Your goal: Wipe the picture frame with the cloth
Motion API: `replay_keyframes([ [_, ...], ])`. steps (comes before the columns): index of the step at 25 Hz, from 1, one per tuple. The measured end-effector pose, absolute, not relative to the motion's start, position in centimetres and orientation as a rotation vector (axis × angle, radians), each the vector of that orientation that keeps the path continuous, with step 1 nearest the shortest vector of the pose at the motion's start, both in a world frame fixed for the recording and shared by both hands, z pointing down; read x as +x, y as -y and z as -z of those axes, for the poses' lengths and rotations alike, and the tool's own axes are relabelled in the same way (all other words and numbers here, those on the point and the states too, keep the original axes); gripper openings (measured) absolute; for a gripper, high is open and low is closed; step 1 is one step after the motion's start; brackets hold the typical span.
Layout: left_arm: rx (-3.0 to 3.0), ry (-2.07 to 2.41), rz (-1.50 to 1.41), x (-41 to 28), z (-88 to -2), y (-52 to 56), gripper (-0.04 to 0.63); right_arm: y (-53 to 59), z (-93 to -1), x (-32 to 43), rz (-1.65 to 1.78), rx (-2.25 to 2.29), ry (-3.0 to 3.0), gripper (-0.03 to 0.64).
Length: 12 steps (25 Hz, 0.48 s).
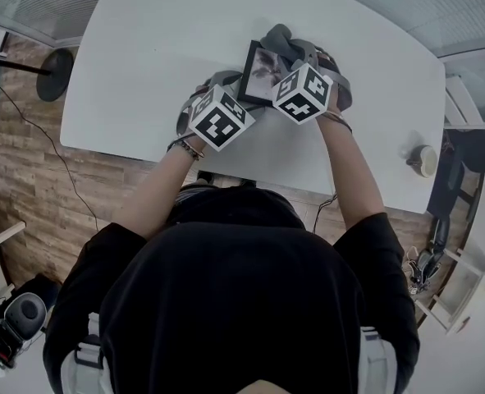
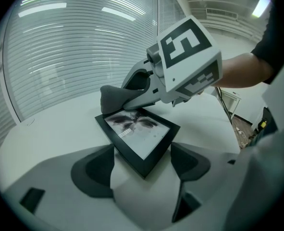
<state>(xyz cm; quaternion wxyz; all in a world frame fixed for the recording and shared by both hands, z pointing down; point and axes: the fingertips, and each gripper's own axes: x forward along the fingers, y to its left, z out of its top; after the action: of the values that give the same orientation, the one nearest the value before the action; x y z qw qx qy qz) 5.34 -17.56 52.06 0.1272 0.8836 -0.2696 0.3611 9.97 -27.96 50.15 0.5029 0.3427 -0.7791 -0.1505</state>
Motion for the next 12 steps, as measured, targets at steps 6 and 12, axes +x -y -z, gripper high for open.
replay_keyframes([
  [6,2.569,0.782,-1.051,5.3,-52.0,17.5,0.379,26.4,-50.4,9.5,0.399,0.819,1.883,0.121],
  [12,2.571,0.783,-1.052,5.4,-52.0,17.6,0.379,25.1,-50.7,9.3,0.4,0.811,1.897,0.121],
])
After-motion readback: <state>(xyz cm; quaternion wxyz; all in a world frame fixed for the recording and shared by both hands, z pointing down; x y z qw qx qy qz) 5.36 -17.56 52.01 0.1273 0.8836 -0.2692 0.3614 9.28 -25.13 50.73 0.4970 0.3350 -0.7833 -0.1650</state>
